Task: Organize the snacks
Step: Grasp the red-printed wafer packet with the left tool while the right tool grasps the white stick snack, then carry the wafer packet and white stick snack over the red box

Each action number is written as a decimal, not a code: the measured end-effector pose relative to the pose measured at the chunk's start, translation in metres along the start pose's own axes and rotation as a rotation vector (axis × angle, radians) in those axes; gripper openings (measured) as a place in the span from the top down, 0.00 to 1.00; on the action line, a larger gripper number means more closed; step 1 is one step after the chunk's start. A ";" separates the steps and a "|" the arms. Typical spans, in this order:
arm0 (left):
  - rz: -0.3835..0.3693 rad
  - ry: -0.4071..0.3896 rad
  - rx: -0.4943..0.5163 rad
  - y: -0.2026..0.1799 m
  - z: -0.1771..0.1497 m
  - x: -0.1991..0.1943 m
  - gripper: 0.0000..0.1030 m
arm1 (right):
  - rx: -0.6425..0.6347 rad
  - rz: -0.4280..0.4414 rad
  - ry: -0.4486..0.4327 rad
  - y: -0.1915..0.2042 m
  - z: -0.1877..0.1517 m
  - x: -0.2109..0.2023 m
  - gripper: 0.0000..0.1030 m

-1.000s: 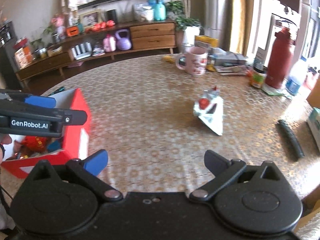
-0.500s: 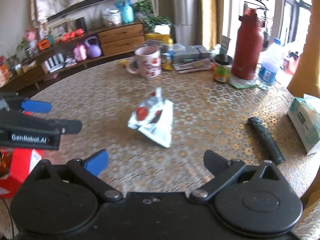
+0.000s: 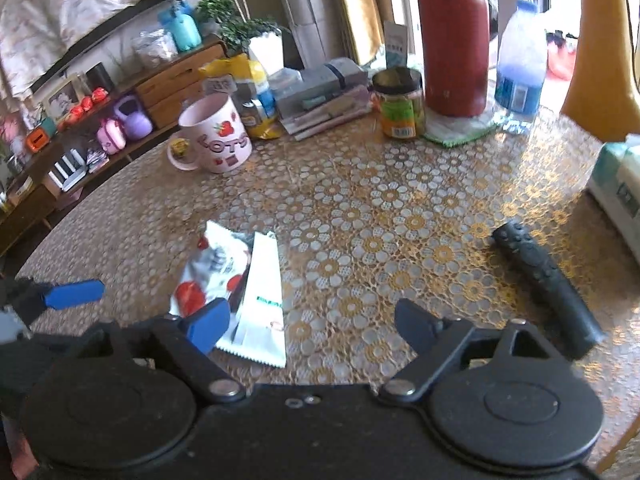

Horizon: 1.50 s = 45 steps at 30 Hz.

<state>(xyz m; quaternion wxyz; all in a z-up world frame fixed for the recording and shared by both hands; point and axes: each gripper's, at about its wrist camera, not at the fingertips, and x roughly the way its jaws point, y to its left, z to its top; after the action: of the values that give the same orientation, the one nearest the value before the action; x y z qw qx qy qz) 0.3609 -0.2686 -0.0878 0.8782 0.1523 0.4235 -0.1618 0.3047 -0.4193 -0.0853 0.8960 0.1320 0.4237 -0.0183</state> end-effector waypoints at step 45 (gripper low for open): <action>-0.129 0.043 0.111 0.043 0.019 0.103 0.44 | 0.137 0.120 0.094 0.022 0.016 0.106 0.77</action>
<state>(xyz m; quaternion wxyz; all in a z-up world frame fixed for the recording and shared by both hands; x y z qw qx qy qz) 0.4525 -0.2540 -0.1523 0.8468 0.1767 0.4416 -0.2383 0.3878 -0.3938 -0.1525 0.8635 0.2190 0.4543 0.0125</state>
